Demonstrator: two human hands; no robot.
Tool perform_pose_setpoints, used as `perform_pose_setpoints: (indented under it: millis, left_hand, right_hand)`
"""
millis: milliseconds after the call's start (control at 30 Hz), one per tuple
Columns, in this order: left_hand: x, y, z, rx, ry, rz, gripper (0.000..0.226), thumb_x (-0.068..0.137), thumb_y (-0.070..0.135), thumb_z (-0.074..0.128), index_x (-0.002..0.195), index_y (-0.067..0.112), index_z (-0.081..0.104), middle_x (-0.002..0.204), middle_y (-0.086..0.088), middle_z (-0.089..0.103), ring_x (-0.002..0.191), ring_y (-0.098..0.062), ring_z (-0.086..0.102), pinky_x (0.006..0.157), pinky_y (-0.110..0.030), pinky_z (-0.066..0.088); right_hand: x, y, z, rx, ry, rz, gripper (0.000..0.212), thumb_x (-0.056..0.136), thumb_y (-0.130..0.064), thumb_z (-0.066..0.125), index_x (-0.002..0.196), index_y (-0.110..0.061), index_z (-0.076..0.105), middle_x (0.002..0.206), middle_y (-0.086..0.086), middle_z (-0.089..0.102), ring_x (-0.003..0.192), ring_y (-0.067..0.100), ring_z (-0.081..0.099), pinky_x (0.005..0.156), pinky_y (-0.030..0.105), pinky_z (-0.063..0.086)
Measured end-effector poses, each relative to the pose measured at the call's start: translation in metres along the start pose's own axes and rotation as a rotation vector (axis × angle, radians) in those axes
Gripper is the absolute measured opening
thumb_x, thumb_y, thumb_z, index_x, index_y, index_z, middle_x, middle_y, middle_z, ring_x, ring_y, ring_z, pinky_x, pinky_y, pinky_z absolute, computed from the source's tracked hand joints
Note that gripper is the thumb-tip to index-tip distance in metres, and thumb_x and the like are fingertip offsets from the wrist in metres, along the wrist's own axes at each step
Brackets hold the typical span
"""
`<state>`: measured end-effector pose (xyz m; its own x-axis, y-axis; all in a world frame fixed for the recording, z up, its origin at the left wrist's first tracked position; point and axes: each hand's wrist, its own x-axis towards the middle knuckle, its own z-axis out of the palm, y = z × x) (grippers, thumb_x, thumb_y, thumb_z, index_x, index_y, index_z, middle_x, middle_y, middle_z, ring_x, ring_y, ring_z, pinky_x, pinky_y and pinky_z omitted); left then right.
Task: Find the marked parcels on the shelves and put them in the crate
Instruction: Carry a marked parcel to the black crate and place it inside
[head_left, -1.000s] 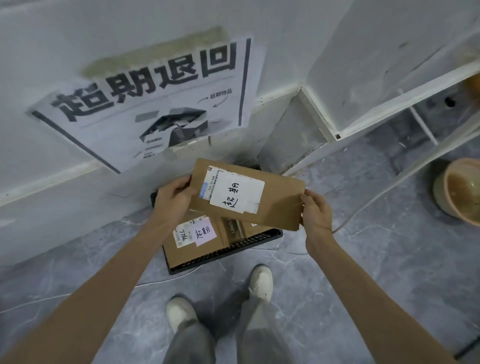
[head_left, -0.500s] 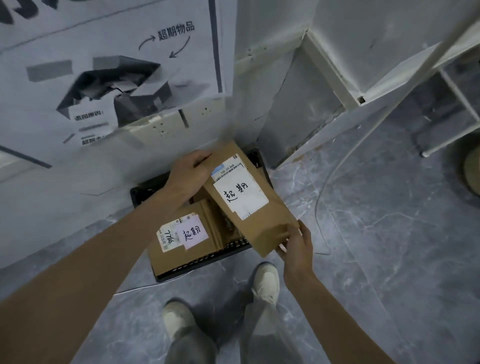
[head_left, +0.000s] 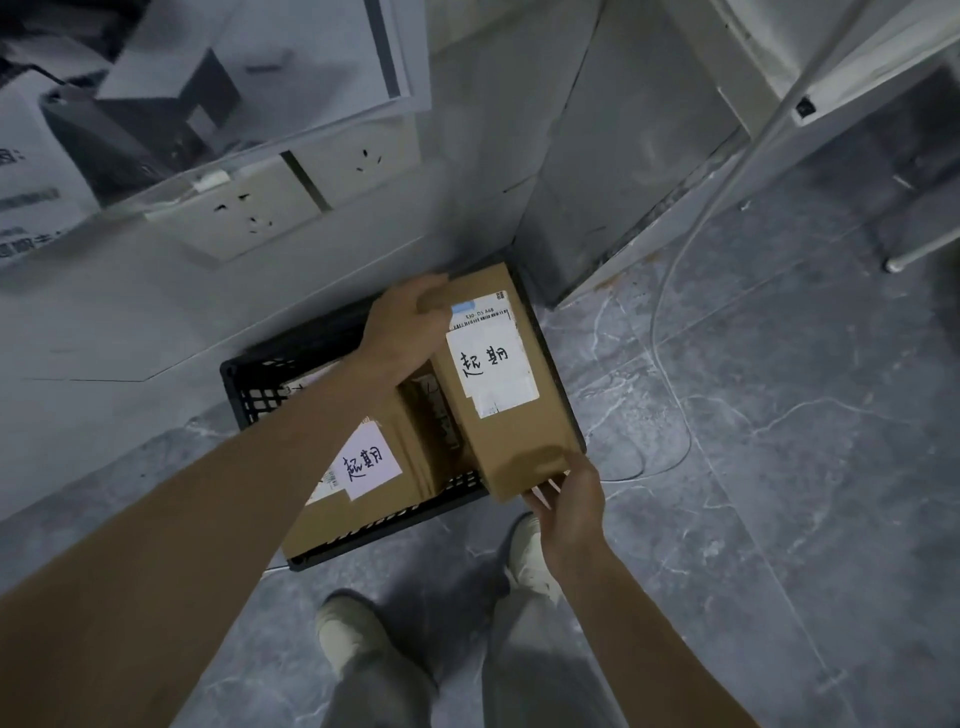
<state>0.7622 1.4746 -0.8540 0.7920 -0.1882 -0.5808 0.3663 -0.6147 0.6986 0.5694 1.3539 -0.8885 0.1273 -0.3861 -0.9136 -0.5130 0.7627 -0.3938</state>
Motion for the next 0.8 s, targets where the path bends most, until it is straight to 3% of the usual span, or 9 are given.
perform_pose_setpoints:
  millis: [67,167,300,400,533,667,800]
  left_hand:
    - [0.004,-0.007,0.003,0.02,0.015,-0.007,0.043,0.101,0.011,0.049,0.143,0.014,0.05,0.127,-0.001,0.058,0.103,-0.01,0.054,0.066,-0.002,0.041]
    - [0.009,-0.016,0.005,0.036,0.038,-0.025,0.044,0.1,0.009,0.049,0.144,0.013,0.05,0.138,-0.007,0.057,0.114,-0.016,0.055,0.084,-0.018,0.04]
    - [0.019,-0.027,0.008,0.006,0.07,-0.007,0.038,0.099,0.013,0.054,0.137,0.017,0.056,0.131,-0.007,0.061,0.114,-0.019,0.059,0.089,-0.03,0.047]
    - [0.026,-0.033,0.013,0.012,0.104,0.016,0.037,0.098,0.013,0.056,0.135,0.016,0.057,0.129,-0.005,0.06,0.107,-0.014,0.057,0.084,-0.026,0.044]
    - [0.027,-0.038,0.016,0.062,0.102,0.029,0.045,0.099,0.013,0.055,0.144,0.018,0.05,0.14,-0.004,0.054,0.113,-0.01,0.053,0.073,-0.007,0.04]
    - [0.017,-0.035,0.014,0.214,0.055,0.085,0.054,0.099,0.013,0.053,0.152,0.02,0.039,0.157,-0.003,0.038,0.142,-0.02,0.038,0.099,-0.021,0.034]
    - [-0.006,-0.029,0.002,0.233,0.034,0.123,0.054,0.1,0.019,0.055,0.151,0.024,0.04,0.158,0.0,0.039,0.145,-0.02,0.035,0.114,-0.033,0.036]
  right_hand:
    - [0.007,0.0,0.002,-0.015,-0.014,0.001,0.039,0.102,-0.028,0.049,0.141,-0.026,0.047,0.136,0.009,0.056,0.122,0.032,0.057,0.093,0.047,0.054]
    - [0.015,0.002,0.006,-0.019,-0.022,0.015,0.038,0.102,-0.023,0.048,0.14,-0.024,0.047,0.135,0.009,0.056,0.122,0.032,0.057,0.093,0.045,0.054]
    - [0.026,0.006,0.007,-0.037,-0.014,-0.011,0.039,0.1,-0.017,0.049,0.138,-0.024,0.049,0.133,0.009,0.059,0.119,0.028,0.059,0.095,0.04,0.053]
    - [0.033,0.009,0.006,-0.037,0.001,-0.009,0.04,0.099,-0.017,0.053,0.137,-0.026,0.047,0.131,0.009,0.059,0.117,0.028,0.059,0.095,0.04,0.053]
    - [0.035,0.01,0.003,-0.085,-0.006,-0.011,0.043,0.098,-0.018,0.055,0.139,-0.028,0.044,0.131,0.007,0.057,0.119,0.028,0.058,0.099,0.041,0.051]
    - [0.028,0.003,-0.003,-0.233,0.01,-0.072,0.058,0.097,-0.019,0.057,0.15,-0.028,0.034,0.142,0.007,0.052,0.13,0.028,0.051,0.112,0.046,0.041]
    - [0.003,-0.021,-0.008,-0.391,-0.025,-0.191,0.06,0.1,-0.027,0.055,0.154,-0.026,0.028,0.143,0.004,0.05,0.125,0.022,0.049,0.11,0.038,0.037]
